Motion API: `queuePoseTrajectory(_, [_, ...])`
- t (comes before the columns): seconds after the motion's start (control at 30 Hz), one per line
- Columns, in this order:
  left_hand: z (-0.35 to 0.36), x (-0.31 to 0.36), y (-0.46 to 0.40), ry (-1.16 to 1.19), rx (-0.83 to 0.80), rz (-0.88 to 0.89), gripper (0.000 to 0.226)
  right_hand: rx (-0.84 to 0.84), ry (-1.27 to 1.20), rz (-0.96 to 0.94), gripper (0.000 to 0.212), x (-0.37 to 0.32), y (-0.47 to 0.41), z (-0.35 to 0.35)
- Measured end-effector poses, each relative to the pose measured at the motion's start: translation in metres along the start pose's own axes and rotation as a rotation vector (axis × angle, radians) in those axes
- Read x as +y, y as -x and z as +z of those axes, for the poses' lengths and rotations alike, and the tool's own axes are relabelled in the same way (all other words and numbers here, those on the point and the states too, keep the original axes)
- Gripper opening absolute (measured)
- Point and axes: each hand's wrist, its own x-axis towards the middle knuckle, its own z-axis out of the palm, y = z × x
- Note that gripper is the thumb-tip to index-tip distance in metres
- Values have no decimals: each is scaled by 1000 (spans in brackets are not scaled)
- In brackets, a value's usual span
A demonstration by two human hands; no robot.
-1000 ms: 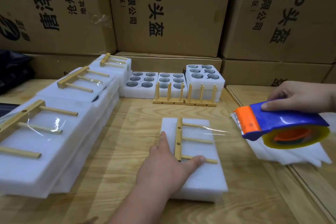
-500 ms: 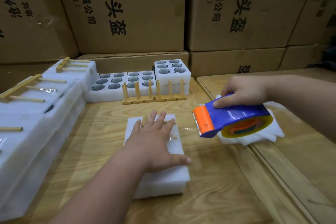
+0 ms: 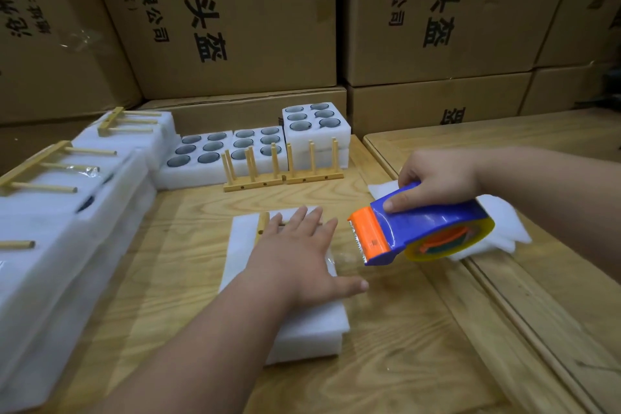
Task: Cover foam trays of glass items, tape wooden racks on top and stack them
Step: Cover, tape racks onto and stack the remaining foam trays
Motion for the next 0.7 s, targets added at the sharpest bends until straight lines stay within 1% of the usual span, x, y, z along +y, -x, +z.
queuePoseTrajectory(0.07, [3,-1,-1,-3,26,-25,111,13,-32,6,62,7,3,4])
queuePoseTrajectory(0.2, [-2,-2,2,68,49,-68,102,107,-187,17,74,19,15,8])
queuePoseTrajectory(0.33, [-7,-7,11,72,18,-62,98,96,-232,17,75,8,24,14])
queuePoseTrajectory(0.4, [-7,-14,17,58,7,-41,98,74,-206,51,76,0,27,20])
queuePoseTrajectory(0.5, [-7,-24,27,45,-19,-6,99,24,-166,107,83,-12,31,29])
queuePoseTrajectory(0.57, [-5,-26,29,18,-5,12,95,-1,-102,140,75,-19,30,35])
queuePoseTrajectory(0.7, [3,-22,29,3,79,17,67,-46,33,177,70,-38,22,39])
